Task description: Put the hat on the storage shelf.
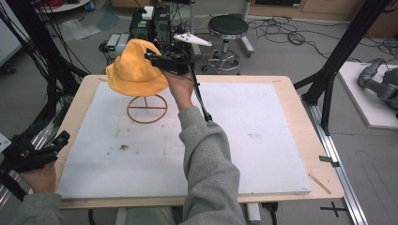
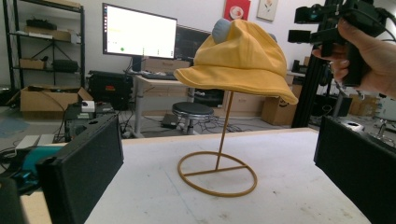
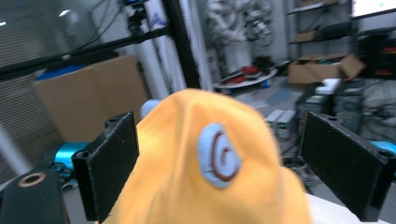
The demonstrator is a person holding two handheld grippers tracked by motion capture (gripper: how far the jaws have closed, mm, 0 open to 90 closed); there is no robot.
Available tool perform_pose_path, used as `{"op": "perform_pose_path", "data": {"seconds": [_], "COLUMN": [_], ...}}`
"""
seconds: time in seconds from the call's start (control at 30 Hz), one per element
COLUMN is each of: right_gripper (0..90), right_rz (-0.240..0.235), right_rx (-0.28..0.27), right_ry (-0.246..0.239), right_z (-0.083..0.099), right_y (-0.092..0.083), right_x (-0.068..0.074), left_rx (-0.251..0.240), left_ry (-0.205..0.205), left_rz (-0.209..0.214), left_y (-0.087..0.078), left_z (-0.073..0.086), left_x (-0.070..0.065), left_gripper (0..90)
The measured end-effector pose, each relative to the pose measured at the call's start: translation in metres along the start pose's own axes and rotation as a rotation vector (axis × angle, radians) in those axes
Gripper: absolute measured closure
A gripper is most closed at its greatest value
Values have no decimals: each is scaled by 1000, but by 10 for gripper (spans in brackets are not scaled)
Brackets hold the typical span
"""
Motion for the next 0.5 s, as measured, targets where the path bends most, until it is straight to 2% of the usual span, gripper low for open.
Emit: {"op": "perform_pose_path", "data": {"seconds": [0.03,0.1,0.13,0.2,0.27,0.33,0.47,0.5], "right_gripper": [102,10,10,9,10,9,9,9], "right_rz": [18,59,81,73,96,96,124,139], "right_rx": [-9,-31,-38,-44,-60,-73,-101,-129], "right_ry": [0,5,9,9,-3,-8,-25,-29], "right_z": [-2,-6,-8,-13,-17,-22,-32,-36], "right_y": [-3,-9,-13,-20,-29,-36,-57,-69], "right_x": [-1,-3,-4,-6,-8,-9,-15,-19], "left_rx": [-2,-2,-3,-2,1,1,3,1], "left_ry": [0,0,3,4,5,6,7,7], "left_rz": [0,5,7,9,11,10,8,8], "left_y": [0,1,1,2,2,2,1,1], "left_z": [0,0,0,0,0,0,0,0], "left_x": [0,-2,-3,-4,-4,-4,-4,-4], "left_gripper": [17,17,17,17,17,17,17,17]}}
Point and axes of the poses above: each handheld gripper's, and its own axes: y roughly forward along the jaws, z roughly out of its underside, x roughly to its left, the point moved 2 cm from there along y, roughly forward along the jaws, and after that the axes turned 2 degrees about z, right-handed, at the moved point
